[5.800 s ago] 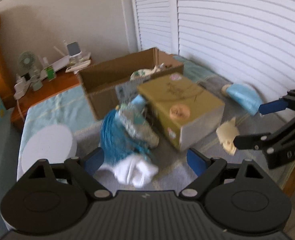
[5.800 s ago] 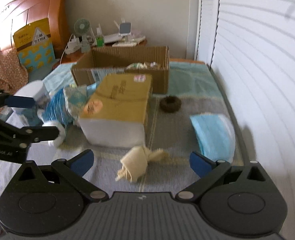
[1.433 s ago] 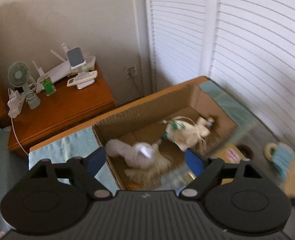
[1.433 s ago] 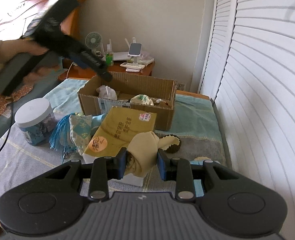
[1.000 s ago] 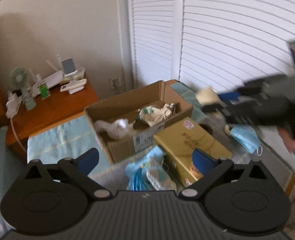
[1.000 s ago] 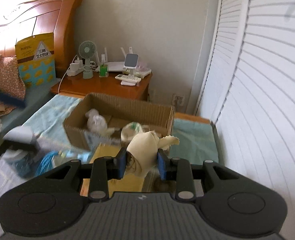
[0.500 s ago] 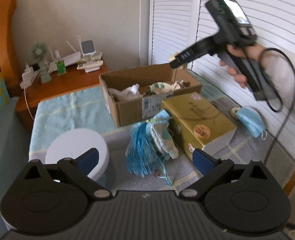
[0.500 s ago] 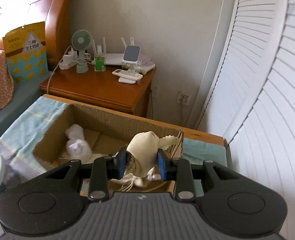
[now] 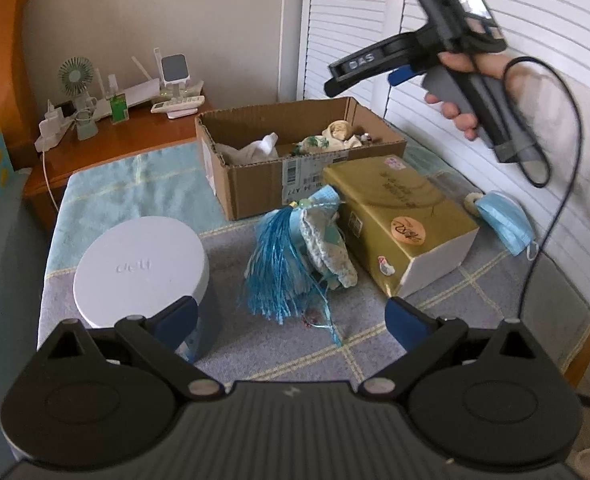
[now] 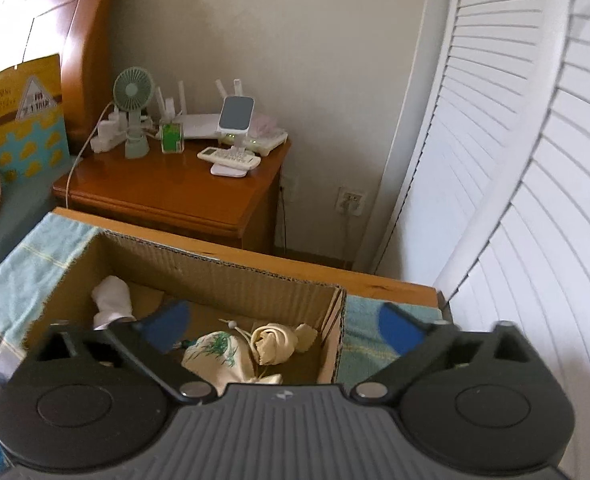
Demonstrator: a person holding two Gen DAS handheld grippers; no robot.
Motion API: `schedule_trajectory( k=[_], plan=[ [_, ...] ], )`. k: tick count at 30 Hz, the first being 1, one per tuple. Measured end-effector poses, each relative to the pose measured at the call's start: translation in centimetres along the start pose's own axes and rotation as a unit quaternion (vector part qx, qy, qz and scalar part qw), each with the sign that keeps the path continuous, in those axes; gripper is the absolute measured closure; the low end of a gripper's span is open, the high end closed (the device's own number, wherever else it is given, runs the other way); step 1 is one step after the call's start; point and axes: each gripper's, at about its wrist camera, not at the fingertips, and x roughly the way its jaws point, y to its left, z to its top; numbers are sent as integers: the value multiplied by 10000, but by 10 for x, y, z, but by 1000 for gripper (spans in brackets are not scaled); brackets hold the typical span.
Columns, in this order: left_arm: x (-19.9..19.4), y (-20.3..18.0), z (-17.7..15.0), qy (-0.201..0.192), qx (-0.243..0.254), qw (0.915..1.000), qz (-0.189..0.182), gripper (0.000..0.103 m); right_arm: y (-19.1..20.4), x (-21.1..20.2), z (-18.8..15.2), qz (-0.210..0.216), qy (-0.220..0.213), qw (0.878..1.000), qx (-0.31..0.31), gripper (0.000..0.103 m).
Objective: Organize soft objects
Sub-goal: 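Lower the cream knotted cloth into the cardboard box and open the right gripper, then grasp the blue-tasseled patterned pouch with the left gripper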
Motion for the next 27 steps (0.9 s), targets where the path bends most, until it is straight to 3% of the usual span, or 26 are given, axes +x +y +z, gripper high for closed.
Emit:
schedule_trajectory(
  k=[10, 27],
  plan=[
    [-4, -4, -5, -32, 34, 10000, 7, 3, 18, -52, -32, 66, 137, 9999, 22, 0],
    [7, -21, 4, -28, 613, 9980, -137, 3, 36, -132, -137, -27, 159, 9994, 315, 0]
  ],
)
